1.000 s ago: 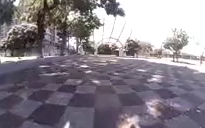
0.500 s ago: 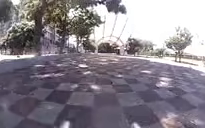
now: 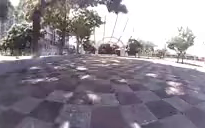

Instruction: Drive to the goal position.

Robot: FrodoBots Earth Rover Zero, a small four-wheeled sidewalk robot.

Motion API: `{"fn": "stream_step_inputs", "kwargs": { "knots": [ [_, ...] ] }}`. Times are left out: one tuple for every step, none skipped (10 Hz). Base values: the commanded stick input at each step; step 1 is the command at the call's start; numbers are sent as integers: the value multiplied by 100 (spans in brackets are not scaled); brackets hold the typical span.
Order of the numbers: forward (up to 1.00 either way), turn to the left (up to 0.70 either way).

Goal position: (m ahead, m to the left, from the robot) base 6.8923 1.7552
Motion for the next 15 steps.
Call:
{"fn": "stream_step_inputs", "kwargs": {
  "knots": [
    [70,0],
    [70,0],
    [70,0],
    [70,0],
    [70,0],
    [70,0],
    [70,0],
    [70,0],
    [70,0],
    [70,0],
    [70,0],
    [70,0],
    [70,0],
    [70,0],
    [70,0]
  ]
}}
